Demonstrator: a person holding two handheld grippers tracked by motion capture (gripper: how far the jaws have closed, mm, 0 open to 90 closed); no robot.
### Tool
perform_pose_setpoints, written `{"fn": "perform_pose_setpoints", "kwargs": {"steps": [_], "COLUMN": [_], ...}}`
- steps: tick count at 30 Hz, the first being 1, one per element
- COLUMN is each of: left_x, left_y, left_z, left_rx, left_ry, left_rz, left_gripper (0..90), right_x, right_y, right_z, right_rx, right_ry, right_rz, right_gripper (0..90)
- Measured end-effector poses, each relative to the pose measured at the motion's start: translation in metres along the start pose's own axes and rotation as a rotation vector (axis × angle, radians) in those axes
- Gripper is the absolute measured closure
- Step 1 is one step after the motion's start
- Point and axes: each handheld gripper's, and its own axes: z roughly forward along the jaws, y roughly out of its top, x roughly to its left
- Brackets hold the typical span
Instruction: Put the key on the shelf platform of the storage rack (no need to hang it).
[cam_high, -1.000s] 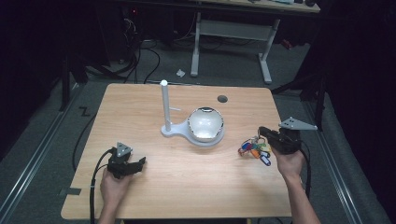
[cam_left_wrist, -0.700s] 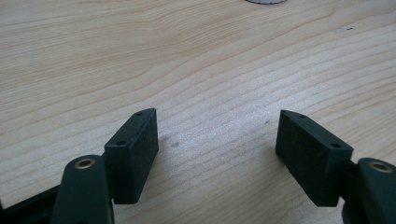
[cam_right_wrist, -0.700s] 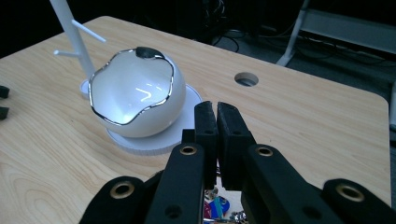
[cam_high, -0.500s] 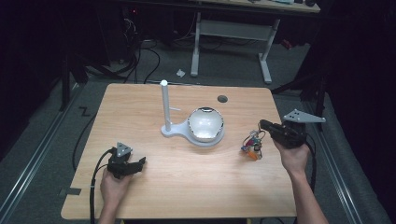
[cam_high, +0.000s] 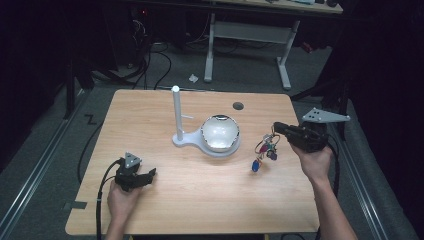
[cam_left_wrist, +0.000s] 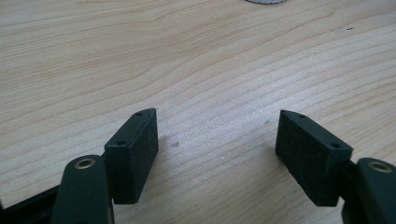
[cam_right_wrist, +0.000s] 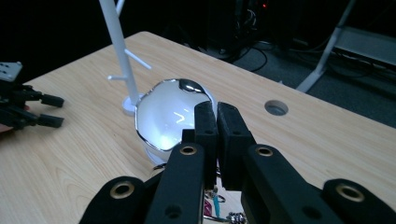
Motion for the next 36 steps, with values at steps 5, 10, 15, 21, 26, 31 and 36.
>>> {"fn": "perform_pose_setpoints", "kwargs": {"steps": [5, 10, 15, 21, 26, 31, 36], "left_x": [0.000, 0.000, 0.000, 0.000, 0.000, 0.000, 0.000], "left_y": [0.000, 0.000, 0.000, 0.000, 0.000, 0.000, 0.000], "left_z": [0.000, 0.000, 0.000, 0.000, 0.000, 0.000, 0.000], "left_rx": [0.000, 0.000, 0.000, 0.001, 0.003, 0.004, 0.004], "left_ry": [-0.001, 0.000, 0.000, 0.000, 0.003, 0.003, 0.002], "left_rz": [0.002, 0.001, -0.001, -0.001, -0.007, -0.007, -0.007], "left_gripper": [30.3, 30.3, 30.3, 30.3, 30.2, 30.2, 30.2], "right_x": [0.005, 0.009, 0.016, 0.023, 0.031, 0.037, 0.043], "right_y": [0.014, 0.023, 0.036, 0.052, 0.064, 0.071, 0.080], "right_z": [0.001, 0.004, 0.007, 0.011, 0.018, 0.023, 0.030], "right_rx": [-0.008, -0.016, -0.017, -0.028, -0.032, -0.034, -0.034], "right_ry": [0.039, 0.069, 0.099, 0.140, 0.171, 0.189, 0.204], "right_rz": [-0.009, -0.023, -0.034, -0.048, -0.064, -0.072, -0.083], "right_gripper": [88.3, 88.2, 88.3, 88.3, 88.3, 88.2, 88.3]}}
